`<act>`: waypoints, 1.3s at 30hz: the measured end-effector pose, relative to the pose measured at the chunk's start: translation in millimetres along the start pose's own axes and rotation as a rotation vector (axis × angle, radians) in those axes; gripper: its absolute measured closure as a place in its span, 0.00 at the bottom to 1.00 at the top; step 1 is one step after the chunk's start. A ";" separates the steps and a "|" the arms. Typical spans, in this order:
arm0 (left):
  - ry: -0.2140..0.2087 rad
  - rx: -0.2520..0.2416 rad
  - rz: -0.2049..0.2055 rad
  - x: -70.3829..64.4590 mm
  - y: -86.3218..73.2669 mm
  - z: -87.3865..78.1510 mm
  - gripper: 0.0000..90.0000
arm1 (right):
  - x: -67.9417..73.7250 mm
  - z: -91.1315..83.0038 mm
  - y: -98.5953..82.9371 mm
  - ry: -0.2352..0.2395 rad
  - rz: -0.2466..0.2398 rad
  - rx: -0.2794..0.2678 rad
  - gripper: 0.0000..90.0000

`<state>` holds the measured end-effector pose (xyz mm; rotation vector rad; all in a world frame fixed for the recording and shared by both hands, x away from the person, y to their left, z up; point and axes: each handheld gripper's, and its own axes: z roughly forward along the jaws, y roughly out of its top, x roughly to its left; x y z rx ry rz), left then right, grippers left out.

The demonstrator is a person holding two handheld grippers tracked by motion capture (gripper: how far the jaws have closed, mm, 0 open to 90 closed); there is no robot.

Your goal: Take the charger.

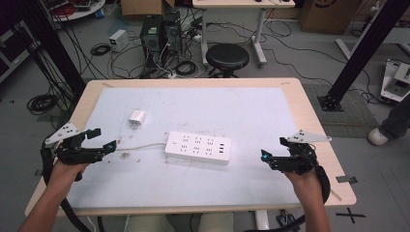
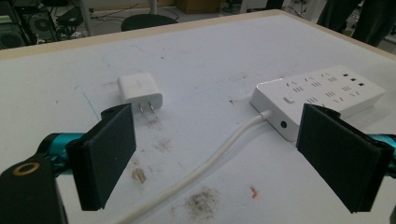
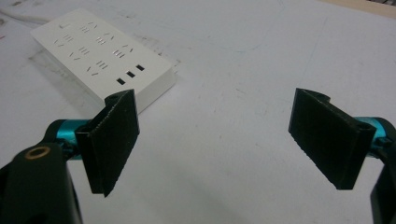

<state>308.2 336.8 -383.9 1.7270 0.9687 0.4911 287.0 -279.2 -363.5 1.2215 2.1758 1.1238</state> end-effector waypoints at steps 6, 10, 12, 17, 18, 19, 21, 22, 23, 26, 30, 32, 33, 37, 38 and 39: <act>-0.007 0.001 -0.017 -0.5 2.5 0.6 0.13 | -0.1 -2.6 -0.4 -0.001 -0.006 -0.001 0.18; 0.001 -0.004 -0.010 -1.6 10.3 3.6 0.13 | -1.5 -3.5 0.1 -0.005 -0.001 -0.007 0.18; 0.003 -0.005 -0.013 -0.8 15.2 6.3 0.13 | -1.3 -2.4 -0.3 -0.003 0.000 -0.011 0.18; 0.016 -0.008 -0.020 2.8 25.0 10.7 0.13 | 0.3 3.1 -0.1 0.007 -0.008 -0.003 0.18; 0.041 -0.006 -0.024 6.3 35.7 15.5 0.13 | 0.5 5.3 2.1 0.006 -0.006 0.003 0.18; 0.045 -0.001 -0.028 7.7 39.4 17.6 0.13 | 0.2 6.0 3.2 0.006 -0.010 0.000 0.18; 0.056 0.009 -0.029 10.2 46.6 22.9 0.13 | 0.1 6.9 6.6 0.009 -0.012 0.000 0.18; 0.061 0.020 -0.030 11.8 50.4 25.6 0.13 | 0.0 7.0 8.5 0.008 -0.018 0.001 0.18; 0.066 0.020 -0.035 13.0 53.5 28.8 0.13 | 0.6 7.1 10.2 0.009 -0.014 0.004 0.18; 0.073 0.045 -0.035 15.6 63.5 38.7 0.13 | 0.6 7.0 12.7 0.011 -0.022 0.005 0.18; 0.076 0.072 -0.030 17.4 71.4 49.5 0.13 | -1.0 6.2 13.8 0.008 -0.017 0.006 0.18; 0.079 0.087 -0.035 19.4 75.9 60.5 0.13 | -2.2 6.2 12.7 0.006 -0.011 0.014 0.18; 0.078 0.092 -0.036 20.4 77.2 63.6 0.13 | -2.4 6.6 12.3 0.007 -0.010 0.017 0.18; 0.086 0.094 -0.058 23.9 77.3 76.4 0.14 | -3.5 8.2 11.8 0.007 -0.005 0.022 0.18; 0.095 0.106 -0.061 25.2 75.8 80.2 0.14 | -4.1 8.9 11.8 0.009 -0.006 0.022 0.18; 0.099 0.116 -0.066 26.6 74.2 83.9 0.14 | -4.3 9.3 11.9 0.008 -0.006 0.024 0.18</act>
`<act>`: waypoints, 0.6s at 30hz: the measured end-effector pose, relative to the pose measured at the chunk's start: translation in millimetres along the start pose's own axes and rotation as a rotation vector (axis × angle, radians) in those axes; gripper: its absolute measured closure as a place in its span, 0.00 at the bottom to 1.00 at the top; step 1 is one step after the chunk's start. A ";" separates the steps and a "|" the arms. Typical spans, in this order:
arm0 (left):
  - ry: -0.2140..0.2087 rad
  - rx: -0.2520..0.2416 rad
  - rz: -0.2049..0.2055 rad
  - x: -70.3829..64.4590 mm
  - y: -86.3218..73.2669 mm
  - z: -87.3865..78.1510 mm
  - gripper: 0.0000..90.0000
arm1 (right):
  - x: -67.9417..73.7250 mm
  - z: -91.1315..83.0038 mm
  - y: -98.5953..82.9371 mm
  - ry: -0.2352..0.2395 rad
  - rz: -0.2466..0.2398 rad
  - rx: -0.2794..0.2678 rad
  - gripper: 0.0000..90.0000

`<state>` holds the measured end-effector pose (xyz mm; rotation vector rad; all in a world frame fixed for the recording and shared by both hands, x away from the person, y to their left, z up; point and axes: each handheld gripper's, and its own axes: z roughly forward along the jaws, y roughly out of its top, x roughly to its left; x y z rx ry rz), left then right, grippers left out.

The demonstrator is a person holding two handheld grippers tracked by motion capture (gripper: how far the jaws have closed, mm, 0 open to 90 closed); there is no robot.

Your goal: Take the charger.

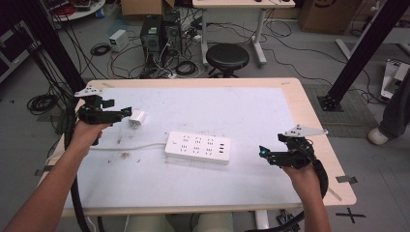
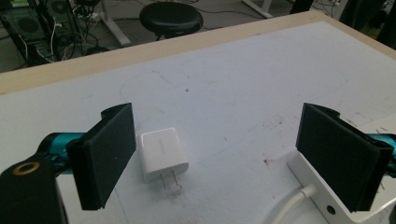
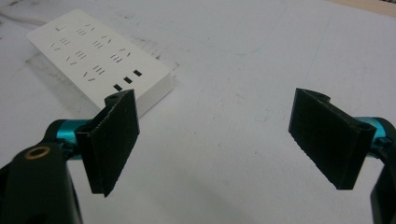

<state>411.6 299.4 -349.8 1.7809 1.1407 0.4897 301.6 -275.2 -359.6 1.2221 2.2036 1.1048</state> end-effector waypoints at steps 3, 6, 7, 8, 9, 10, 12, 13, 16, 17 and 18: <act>0.022 0.021 0.009 3.2 -2.8 10.2 0.14 | 0.1 1.2 0.7 0.000 0.001 0.008 0.18; 0.027 0.032 -0.015 6.2 -6.8 20.1 0.14 | -0.8 3.3 1.2 0.001 0.002 0.015 0.18; 0.032 0.041 -0.016 7.8 -8.5 23.4 0.14 | -0.7 3.8 1.4 0.001 0.006 0.017 0.18; 0.038 0.050 -0.021 9.1 -10.5 26.7 0.14 | -1.1 4.8 1.5 0.003 0.000 0.013 0.18; 0.045 0.059 -0.028 10.0 -12.3 30.3 0.14 | -1.1 5.4 1.7 0.004 0.002 0.017 0.18; 0.045 0.059 -0.028 10.0 -12.3 30.3 0.14 | -1.1 5.4 1.7 0.004 0.002 0.017 0.18; 0.074 0.081 -0.046 12.8 -16.7 40.4 0.14 | -1.7 8.4 1.7 0.003 0.004 0.030 0.18; 0.081 0.091 -0.047 14.1 -17.4 43.1 0.14 | -2.2 9.2 1.7 0.005 0.000 0.030 0.18; 0.113 0.118 -0.066 19.2 -18.7 55.4 0.14 | -2.7 11.2 1.7 0.004 0.007 0.039 0.18; 0.119 0.116 -0.073 20.7 -18.8 58.2 0.14 | -3.3 12.3 1.9 0.004 0.006 0.041 0.18; 0.121 0.112 -0.083 21.5 -19.2 61.1 0.14 | -3.3 12.3 1.9 0.004 0.006 0.041 0.18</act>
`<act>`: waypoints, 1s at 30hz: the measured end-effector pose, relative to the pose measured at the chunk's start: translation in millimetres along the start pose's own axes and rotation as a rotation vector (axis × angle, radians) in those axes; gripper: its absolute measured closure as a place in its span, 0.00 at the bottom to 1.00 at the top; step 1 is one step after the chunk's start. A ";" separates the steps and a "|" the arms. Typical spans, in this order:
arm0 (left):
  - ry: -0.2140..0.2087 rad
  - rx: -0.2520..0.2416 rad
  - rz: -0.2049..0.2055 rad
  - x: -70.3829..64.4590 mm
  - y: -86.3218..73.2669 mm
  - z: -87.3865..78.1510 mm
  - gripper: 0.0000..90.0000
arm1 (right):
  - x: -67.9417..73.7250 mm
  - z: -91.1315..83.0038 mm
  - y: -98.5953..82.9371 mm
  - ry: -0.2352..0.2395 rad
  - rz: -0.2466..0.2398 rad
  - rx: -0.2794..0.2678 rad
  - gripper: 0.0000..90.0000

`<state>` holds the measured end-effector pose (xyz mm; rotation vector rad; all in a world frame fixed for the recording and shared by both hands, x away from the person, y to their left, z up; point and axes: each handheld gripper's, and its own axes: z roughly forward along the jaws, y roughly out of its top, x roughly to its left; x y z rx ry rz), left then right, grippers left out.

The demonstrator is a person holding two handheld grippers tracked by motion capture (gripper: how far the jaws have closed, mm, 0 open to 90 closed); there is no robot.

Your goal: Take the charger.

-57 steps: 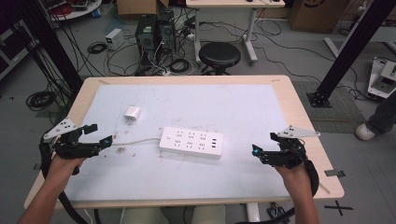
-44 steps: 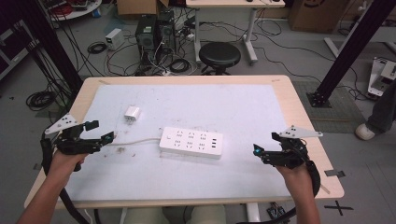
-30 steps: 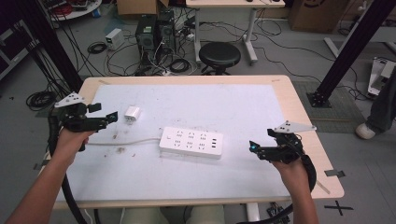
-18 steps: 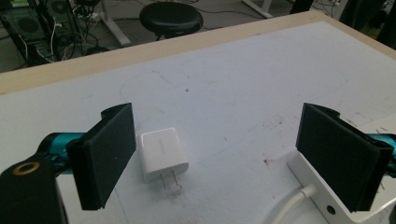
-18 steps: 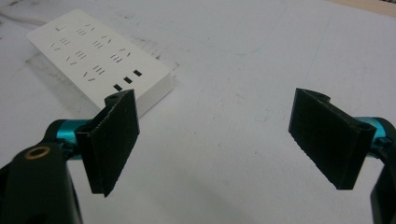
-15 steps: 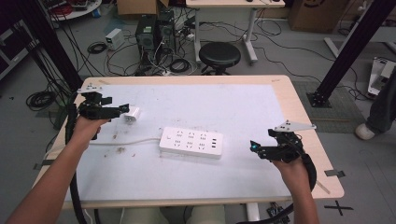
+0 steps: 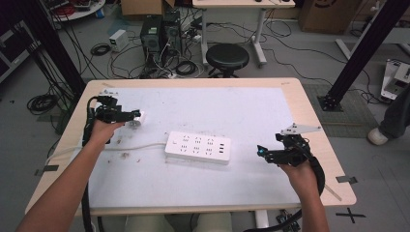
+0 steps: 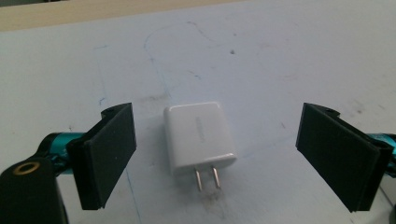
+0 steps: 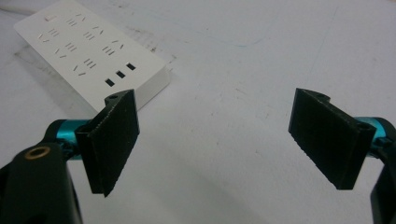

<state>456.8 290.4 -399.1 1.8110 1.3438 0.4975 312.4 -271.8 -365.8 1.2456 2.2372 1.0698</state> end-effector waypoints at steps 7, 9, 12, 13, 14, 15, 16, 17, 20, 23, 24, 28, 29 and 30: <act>0.041 0.057 0.009 -0.5 2.4 24.5 0.14 | -2.7 4.1 0.9 -0.002 0.006 0.013 0.18; 0.043 0.066 0.004 0.5 4.0 27.2 0.14 | -3.9 5.7 1.2 -0.002 0.009 0.020 0.18; 0.047 0.075 0.017 0.1 5.3 31.6 0.14 | -4.1 7.1 2.1 -0.004 0.012 0.025 0.18; 0.050 0.084 0.015 1.0 4.3 33.6 0.14 | -4.6 8.0 2.3 -0.002 0.005 0.022 0.18; 0.055 0.095 0.006 1.9 2.9 36.1 0.14 | -4.6 8.6 2.6 -0.002 0.006 0.024 0.18; 0.055 0.119 0.000 3.5 0.5 40.1 0.14 | -4.1 9.6 3.0 -0.004 0.011 0.031 0.18; 0.055 0.119 0.000 3.5 0.5 40.1 0.14 | -4.1 9.6 3.0 -0.004 0.011 0.031 0.18; 0.062 0.134 -0.001 3.8 -0.7 42.0 0.14 | -3.9 10.0 3.1 -0.002 0.010 0.031 0.18; 0.070 0.145 0.002 3.6 -1.7 44.2 0.14 | -3.5 11.2 3.3 -0.003 0.007 0.035 0.18; 0.082 0.160 0.005 4.7 -3.5 46.5 0.14 | -3.5 11.2 3.4 -0.003 0.008 0.037 0.18; 0.077 0.166 -0.004 5.2 -4.3 47.7 0.15 | -3.4 11.1 3.4 -0.004 0.008 0.037 0.18; 0.081 0.191 -0.005 6.5 -6.6 50.6 0.19 | -3.7 10.2 3.7 -0.004 0.009 0.036 0.18; 0.078 0.194 -0.013 7.5 -7.2 51.2 0.21 | -4.6 10.3 3.2 -0.006 0.005 0.035 0.18; 0.074 0.194 -0.018 7.9 -7.6 51.8 0.21 | -4.6 10.3 3.2 -0.006 0.005 0.035 0.18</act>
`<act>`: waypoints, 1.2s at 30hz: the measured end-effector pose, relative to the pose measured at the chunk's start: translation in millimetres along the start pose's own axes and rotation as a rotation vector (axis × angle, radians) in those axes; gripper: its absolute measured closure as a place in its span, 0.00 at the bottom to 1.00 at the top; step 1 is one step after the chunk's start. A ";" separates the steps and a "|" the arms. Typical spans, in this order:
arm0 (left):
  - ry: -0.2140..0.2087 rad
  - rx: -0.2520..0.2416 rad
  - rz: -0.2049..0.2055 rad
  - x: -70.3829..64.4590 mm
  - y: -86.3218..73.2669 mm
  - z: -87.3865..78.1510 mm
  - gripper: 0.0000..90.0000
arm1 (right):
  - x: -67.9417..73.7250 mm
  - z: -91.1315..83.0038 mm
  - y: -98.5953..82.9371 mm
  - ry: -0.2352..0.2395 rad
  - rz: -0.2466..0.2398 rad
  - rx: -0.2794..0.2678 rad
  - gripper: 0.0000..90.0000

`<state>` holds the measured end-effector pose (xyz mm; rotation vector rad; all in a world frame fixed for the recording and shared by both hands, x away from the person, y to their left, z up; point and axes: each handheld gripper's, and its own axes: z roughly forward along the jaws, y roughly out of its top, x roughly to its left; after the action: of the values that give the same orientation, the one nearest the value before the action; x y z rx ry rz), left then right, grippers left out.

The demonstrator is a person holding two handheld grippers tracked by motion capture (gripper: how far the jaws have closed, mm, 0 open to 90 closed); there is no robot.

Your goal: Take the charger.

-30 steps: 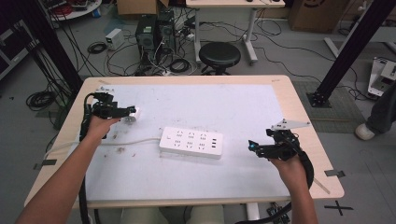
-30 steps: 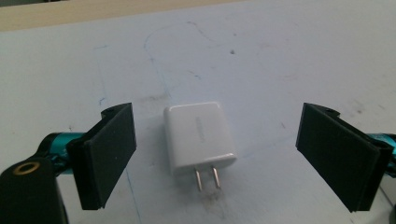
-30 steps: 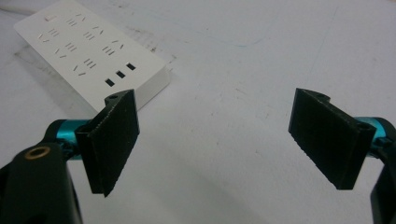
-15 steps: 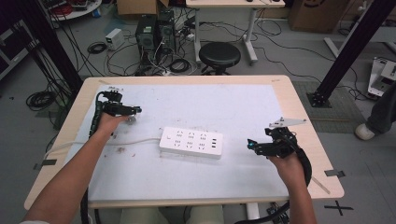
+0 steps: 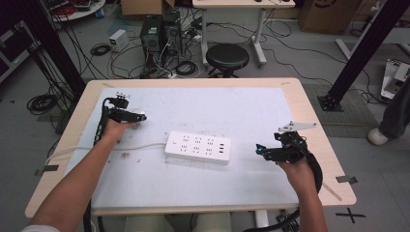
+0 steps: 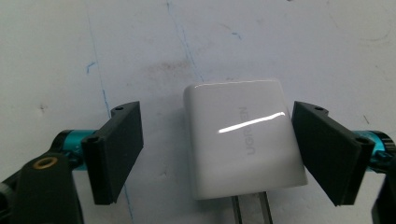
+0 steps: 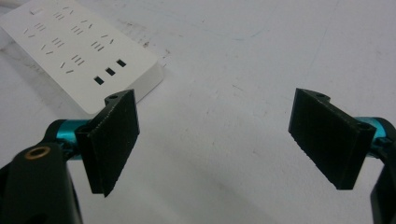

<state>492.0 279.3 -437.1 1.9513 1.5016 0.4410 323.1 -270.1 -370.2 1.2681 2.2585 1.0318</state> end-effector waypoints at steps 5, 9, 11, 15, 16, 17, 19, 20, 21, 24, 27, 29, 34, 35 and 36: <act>-0.011 0.008 0.011 -0.9 -0.2 -0.6 0.27 | -1.4 -0.6 -0.9 -0.001 0.001 0.002 0.18; -0.039 0.006 0.013 -2.1 -0.4 -3.1 0.44 | -2.2 -1.6 -1.4 0.001 0.000 0.002 0.18; -0.042 0.006 0.014 -1.7 -0.7 -3.4 0.46 | -2.4 -1.8 -1.5 0.002 0.000 0.002 0.18; -0.044 -0.013 -0.023 0.4 -0.2 -6.2 0.47 | -3.7 -4.5 -2.0 -0.001 0.001 -0.001 0.18; -0.044 -0.020 -0.030 0.5 0.4 -7.7 0.47 | -4.2 -4.9 -2.4 -0.001 0.001 -0.006 0.18; -0.049 -0.016 -0.024 1.6 0.7 -9.2 0.47 | -4.7 -5.6 -2.9 -0.003 0.001 -0.005 0.18; -0.056 -0.024 -0.037 1.3 0.9 -11.1 0.47 | -4.9 -6.4 -4.5 -0.001 0.008 -0.004 0.18; -0.061 -0.028 -0.020 1.0 1.7 -16.5 0.47 | -5.2 -6.8 -5.4 -0.001 0.007 -0.004 0.18; -0.065 -0.039 -0.018 0.0 2.1 -19.4 0.47 | -5.0 -7.4 -6.1 -0.002 0.013 -0.002 0.18; -0.086 -0.079 -0.003 -2.8 3.6 -31.6 0.47 | -4.6 -8.9 -7.7 -0.001 0.012 -0.006 0.18; -0.099 -0.105 0.015 -6.0 3.3 -40.1 0.47 | -3.9 -9.9 -8.3 0.001 0.007 -0.013 0.18; -0.117 -0.147 0.039 -10.6 -0.5 -53.3 0.47 | -1.9 -11.7 -9.3 0.006 0.005 -0.016 0.18; -0.144 -0.204 0.071 -16.4 -10.3 -74.4 0.47 | 1.3 -15.1 -11.6 0.014 -0.003 -0.021 0.18; -0.150 -0.212 0.079 -17.2 -12.2 -78.4 0.47 | 2.0 -15.8 -11.9 0.014 -0.005 -0.023 0.18; -0.156 -0.223 0.086 -18.1 -14.1 -82.2 0.47 | 2.7 -16.5 -12.2 0.017 -0.008 -0.027 0.18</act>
<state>426.4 286.8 -383.0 1.8340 1.2206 0.4614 304.5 -278.9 -368.0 1.2428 2.2529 1.0703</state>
